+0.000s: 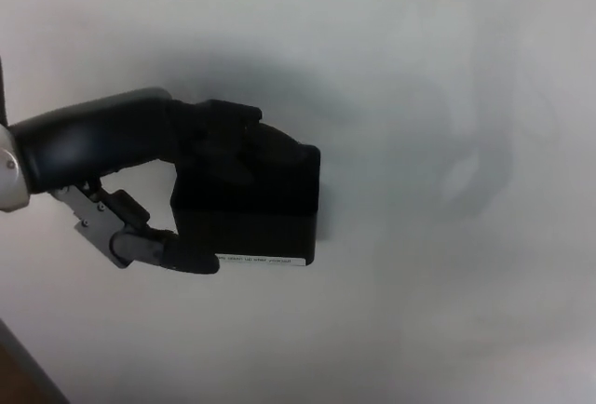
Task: A magnetic marker holder is on the left hand side of the white board, the robot put the index and middle finger into the opening of the container and pull off the magnetic holder and hand it to a human on the left hand side.
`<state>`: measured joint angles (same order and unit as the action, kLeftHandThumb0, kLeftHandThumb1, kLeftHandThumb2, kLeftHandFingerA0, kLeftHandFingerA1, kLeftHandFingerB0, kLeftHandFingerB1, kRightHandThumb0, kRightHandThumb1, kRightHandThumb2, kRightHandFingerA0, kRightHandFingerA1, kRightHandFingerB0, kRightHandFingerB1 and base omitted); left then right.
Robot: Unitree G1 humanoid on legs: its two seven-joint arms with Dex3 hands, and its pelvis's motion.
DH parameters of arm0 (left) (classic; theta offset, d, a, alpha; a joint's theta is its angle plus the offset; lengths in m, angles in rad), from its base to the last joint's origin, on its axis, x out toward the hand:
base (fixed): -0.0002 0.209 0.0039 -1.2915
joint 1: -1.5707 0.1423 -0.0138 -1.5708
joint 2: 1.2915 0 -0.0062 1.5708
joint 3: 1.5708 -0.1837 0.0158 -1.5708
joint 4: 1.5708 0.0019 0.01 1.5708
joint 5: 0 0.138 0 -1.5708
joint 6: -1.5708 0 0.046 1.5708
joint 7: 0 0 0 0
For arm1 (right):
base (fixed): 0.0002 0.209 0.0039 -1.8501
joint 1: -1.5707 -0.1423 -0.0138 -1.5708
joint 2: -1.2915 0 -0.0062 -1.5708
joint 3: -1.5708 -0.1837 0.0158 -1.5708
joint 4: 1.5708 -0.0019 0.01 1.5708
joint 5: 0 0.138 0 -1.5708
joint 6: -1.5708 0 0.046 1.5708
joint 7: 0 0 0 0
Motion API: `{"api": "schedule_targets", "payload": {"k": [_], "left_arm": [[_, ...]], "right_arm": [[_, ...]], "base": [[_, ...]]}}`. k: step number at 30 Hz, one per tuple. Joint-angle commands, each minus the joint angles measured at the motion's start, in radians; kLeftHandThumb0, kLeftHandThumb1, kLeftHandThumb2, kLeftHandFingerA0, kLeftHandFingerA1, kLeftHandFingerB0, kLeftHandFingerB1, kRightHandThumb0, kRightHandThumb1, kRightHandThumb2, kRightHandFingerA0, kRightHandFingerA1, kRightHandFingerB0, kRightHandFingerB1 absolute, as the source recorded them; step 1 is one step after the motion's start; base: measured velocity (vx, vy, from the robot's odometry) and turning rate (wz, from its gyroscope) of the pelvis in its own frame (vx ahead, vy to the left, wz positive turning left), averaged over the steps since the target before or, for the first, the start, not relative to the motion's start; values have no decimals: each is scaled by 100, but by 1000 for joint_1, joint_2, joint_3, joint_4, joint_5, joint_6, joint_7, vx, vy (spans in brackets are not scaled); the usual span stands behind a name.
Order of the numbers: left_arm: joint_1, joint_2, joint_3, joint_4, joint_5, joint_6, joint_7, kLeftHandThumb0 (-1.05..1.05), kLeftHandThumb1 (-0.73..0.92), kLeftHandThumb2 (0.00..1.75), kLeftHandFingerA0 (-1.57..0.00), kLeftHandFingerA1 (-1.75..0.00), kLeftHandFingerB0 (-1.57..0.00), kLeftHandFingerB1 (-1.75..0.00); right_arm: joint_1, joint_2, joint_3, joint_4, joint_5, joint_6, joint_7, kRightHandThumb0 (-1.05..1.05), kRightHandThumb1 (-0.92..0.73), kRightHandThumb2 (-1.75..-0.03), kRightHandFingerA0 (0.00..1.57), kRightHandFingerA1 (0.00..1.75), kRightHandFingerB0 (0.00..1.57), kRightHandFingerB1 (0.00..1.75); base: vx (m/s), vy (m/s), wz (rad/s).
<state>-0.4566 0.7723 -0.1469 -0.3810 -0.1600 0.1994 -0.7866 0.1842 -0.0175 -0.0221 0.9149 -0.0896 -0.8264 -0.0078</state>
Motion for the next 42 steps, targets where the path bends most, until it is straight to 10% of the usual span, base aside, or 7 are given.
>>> {"api": "schedule_targets", "payload": {"k": [1, 19, 42], "left_arm": [[-114, 55, -48, 34, 4, 111, -123, -69, 56, 58, -50, -38, -32, -32], [-266, -5, -179, 203, 123, 132, -141, -80, 50, 82, -21, -42, -14, -37], [-250, -94, -278, 205, 232, 119, -150, -82, 51, 85, -20, -44, -10, -37]], "right_arm": [[-28, -10, -12, 19, 17, 6, 2, -50, -72, -62, 73, 47, 57, 42], [-61, -7, -19, 34, 19, 1, 9, -48, -72, -61, 72, 48, 56, 42], [-85, -11, -24, 47, 13, 11, 9, -52, -67, -64, 70, 50, 54, 44]], "base": [[0, 0, 0], [0, 0, 0], [0, 0, 0]]}}
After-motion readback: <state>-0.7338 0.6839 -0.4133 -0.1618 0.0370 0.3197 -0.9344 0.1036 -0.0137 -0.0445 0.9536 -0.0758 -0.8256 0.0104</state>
